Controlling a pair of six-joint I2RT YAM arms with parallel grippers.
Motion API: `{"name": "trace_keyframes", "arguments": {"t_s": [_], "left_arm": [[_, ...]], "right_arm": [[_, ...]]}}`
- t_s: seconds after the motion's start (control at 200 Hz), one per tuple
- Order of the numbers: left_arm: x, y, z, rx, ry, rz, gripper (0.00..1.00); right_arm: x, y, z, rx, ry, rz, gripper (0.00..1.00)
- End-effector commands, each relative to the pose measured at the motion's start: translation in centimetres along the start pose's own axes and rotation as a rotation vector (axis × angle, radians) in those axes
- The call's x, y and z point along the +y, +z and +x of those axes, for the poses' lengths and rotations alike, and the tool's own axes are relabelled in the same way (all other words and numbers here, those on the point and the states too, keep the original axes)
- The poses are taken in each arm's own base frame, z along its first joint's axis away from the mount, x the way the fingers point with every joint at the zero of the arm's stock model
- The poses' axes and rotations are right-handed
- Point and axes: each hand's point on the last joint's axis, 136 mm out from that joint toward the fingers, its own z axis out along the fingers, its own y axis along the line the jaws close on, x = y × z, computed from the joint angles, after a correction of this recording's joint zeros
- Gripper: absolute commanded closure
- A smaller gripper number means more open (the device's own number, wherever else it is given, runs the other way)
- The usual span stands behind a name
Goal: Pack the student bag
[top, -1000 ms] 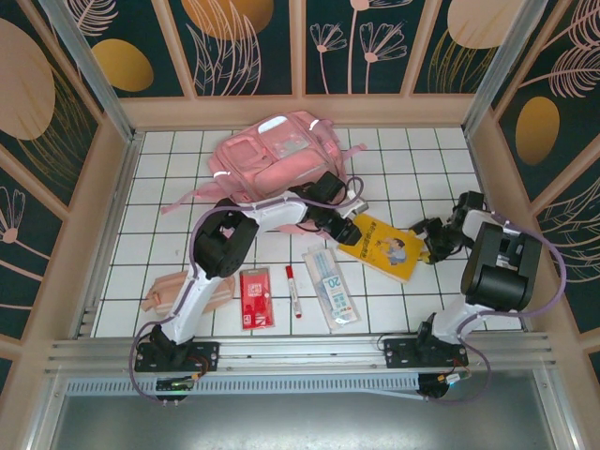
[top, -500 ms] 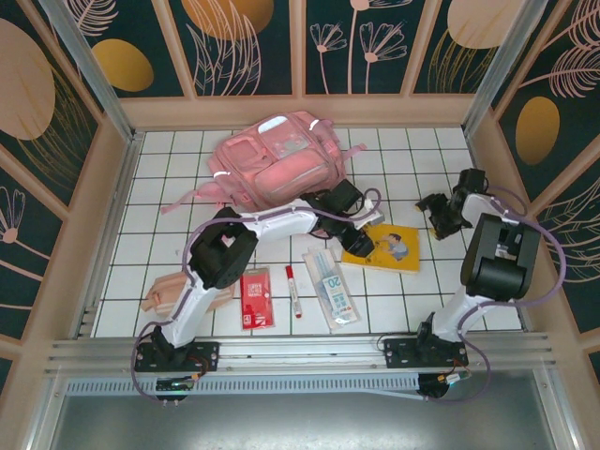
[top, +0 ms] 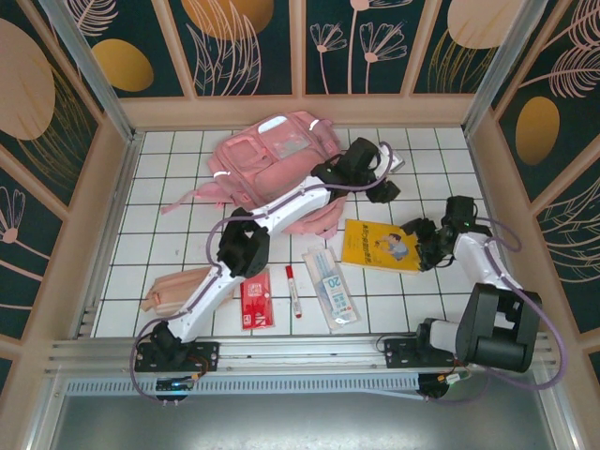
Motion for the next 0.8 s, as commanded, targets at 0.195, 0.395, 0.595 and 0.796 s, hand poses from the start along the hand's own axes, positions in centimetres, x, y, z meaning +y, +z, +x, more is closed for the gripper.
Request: {"name": "trace_keyframes", "arguments": {"t_s": [0.195, 0.395, 0.595, 0.796], "left_arm": [[-2.8, 0.8, 7.5, 0.152, -0.041, 0.164, 0.44], [-4.7, 0.2, 10.7, 0.251, -0.112, 0.259, 0.50], [-6.3, -2.8, 12.0, 0.280, -0.158, 0.291, 0.50], [-6.2, -3.9, 12.0, 0.279, -0.299, 0.245, 0.50]], "right_arm": [[-1.9, 2.9, 1.9, 0.087, 0.088, 0.019, 0.25], [-1.0, 3.3, -3.3, -0.074, -0.036, 0.067, 0.34], [2.5, 3.6, -8.7, -0.173, -0.160, -0.044, 0.42], [5.9, 2.9, -9.9, -0.153, -0.343, -0.121, 0.42]]}}
